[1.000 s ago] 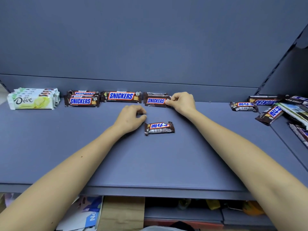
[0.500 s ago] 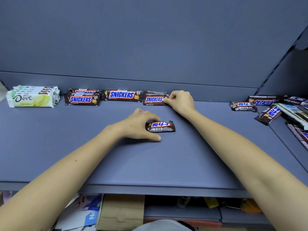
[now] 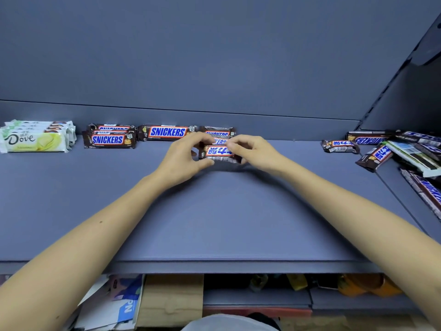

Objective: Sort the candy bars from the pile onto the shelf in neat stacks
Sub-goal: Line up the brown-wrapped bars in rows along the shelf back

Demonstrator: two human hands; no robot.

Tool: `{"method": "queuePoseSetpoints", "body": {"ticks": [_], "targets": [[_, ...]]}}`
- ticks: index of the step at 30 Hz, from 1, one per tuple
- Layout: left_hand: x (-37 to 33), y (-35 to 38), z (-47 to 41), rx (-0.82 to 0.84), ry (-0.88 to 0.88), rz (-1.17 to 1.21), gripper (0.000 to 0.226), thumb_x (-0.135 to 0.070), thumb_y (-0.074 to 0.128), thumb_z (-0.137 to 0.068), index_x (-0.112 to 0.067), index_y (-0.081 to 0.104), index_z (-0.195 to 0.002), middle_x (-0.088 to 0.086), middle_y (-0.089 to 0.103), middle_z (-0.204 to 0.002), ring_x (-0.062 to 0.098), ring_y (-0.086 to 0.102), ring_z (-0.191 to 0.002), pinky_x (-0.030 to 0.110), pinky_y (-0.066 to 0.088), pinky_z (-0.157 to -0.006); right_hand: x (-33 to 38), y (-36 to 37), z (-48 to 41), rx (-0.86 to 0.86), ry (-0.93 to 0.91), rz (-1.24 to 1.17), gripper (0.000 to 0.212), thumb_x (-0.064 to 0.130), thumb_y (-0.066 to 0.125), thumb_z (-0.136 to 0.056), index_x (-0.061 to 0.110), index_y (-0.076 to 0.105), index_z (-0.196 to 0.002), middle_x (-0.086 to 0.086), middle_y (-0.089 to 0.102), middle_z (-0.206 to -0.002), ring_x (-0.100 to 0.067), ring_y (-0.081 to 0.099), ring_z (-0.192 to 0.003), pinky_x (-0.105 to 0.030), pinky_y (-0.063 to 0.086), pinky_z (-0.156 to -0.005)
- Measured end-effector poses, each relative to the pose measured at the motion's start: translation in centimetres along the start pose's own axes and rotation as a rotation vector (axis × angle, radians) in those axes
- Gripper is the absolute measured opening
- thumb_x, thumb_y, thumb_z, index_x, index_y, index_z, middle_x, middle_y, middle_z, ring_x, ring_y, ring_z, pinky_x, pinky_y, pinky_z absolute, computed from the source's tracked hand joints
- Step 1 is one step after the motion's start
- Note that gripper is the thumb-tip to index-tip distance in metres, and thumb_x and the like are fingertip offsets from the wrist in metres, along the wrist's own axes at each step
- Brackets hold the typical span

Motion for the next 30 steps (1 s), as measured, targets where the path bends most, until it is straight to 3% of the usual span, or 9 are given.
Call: {"method": "queuePoseSetpoints", "body": {"ticks": [3,5,10,15,17,20,24,27,30], "targets": [[0.3,0.2,0.0,-0.001,-0.121,0.179,0.024,-0.014,0.069,-0.081,-0.031,0.057,-0.094,-0.021,0.061,-0.092,-0.015,0.055,-0.078,0.002,0.041,-0.072,0.5,0.1,0.3,0.004,-0.035,-0.097,0.016,0.019,0.056,-0.092,0.028,0.055,-0.106,0.010,0.060,-0.085,-0.002,0.056,-0.060,-0.017,0.047,-0.063],[0.3,0.3,-0.1,0.014,-0.231,0.337,0.013,-0.017,0.060,-0.089,-0.030,0.059,-0.087,-0.014,0.064,-0.085,-0.011,0.058,-0.066,0.006,0.044,-0.065,0.8,0.1,0.4,0.016,-0.061,-0.097,0.019,0.019,0.056,-0.092,0.034,0.052,-0.103,0.011,0.059,-0.090,-0.007,0.055,-0.065,-0.017,0.047,-0.063],[0.3,0.2,0.1,0.086,-0.404,0.523,0.030,-0.016,0.037,-0.098,-0.019,0.061,-0.081,-0.003,0.068,-0.066,0.003,0.056,-0.049,0.018,0.044,-0.055,0.7,0.1,0.2,-0.062,-0.026,-0.019,0.019,0.023,0.058,-0.091,0.027,0.061,-0.072,-0.003,0.055,-0.063,0.000,0.043,-0.047,-0.018,0.034,-0.054],[-0.1,0.2,0.5,0.109,-0.406,0.465,0.033,-0.022,0.032,-0.100,-0.024,0.059,-0.081,-0.009,0.071,-0.064,0.001,0.060,-0.057,0.024,0.040,-0.062,0.6,0.2,0.0,-0.152,-0.003,-0.058,0.039,0.022,0.058,-0.091,0.020,0.052,-0.052,0.000,0.055,-0.059,-0.017,0.058,-0.069,-0.017,0.038,-0.061],[-0.1,0.3,0.6,0.126,-0.412,0.420,0.033,-0.026,0.031,-0.100,-0.026,0.058,-0.080,-0.012,0.069,-0.067,-0.001,0.060,-0.063,0.024,0.040,-0.065,0.6,0.3,0.0,-0.150,-0.005,-0.045,0.038,0.022,0.058,-0.091,0.018,0.051,-0.053,0.001,0.052,-0.057,-0.014,0.048,-0.061,-0.021,0.036,-0.062],[-0.3,0.4,0.6,0.112,-0.403,0.400,0.028,-0.030,0.037,-0.099,-0.027,0.058,-0.081,-0.009,0.061,-0.075,0.002,0.055,-0.071,0.021,0.041,-0.065,0.4,0.1,0.0,-0.142,-0.014,-0.026,0.039,0.023,0.058,-0.090,0.019,0.050,-0.052,0.000,0.051,-0.057,-0.016,0.044,-0.063,-0.028,0.034,-0.067],[-1.1,0.7,0.3,0.068,-0.354,0.426,0.012,-0.021,0.048,-0.096,-0.018,0.059,-0.094,-0.006,0.059,-0.072,-0.008,0.054,-0.052,0.006,0.043,-0.057,0.8,0.1,0.3,-0.120,-0.049,-0.047,0.032,0.021,0.059,-0.090,0.015,0.052,-0.059,-0.001,0.053,-0.063,-0.006,0.047,-0.056,-0.018,0.040,-0.062],[-1.2,1.0,0.0,0.053,-0.376,0.510,0.009,-0.018,0.051,-0.095,-0.015,0.059,-0.092,-0.001,0.061,-0.071,0.001,0.057,-0.054,0.023,0.050,-0.069,1.2,0.1,0.5,-0.150,-0.076,-0.137,0.025,0.019,0.058,-0.091,0.021,0.056,-0.066,0.002,0.056,-0.065,0.002,0.049,-0.051,-0.011,0.041,-0.055],[-1.3,1.2,0.0,-0.017,-0.469,0.588,0.010,-0.019,0.052,-0.094,-0.017,0.052,-0.085,-0.003,0.063,-0.076,0.001,0.061,-0.052,0.021,0.045,-0.063,0.9,0.1,0.7,-0.078,0.000,-0.169,0.016,0.024,0.055,-0.092,0.027,0.059,-0.078,0.008,0.059,-0.072,0.001,0.052,-0.053,-0.014,0.043,-0.057]]}}
Point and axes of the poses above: each hand's wrist, its own z-axis away from the middle knuckle, its own y-axis out of the palm, x = y × z, the point moved 3 cm from there along -z, towards the middle knuckle
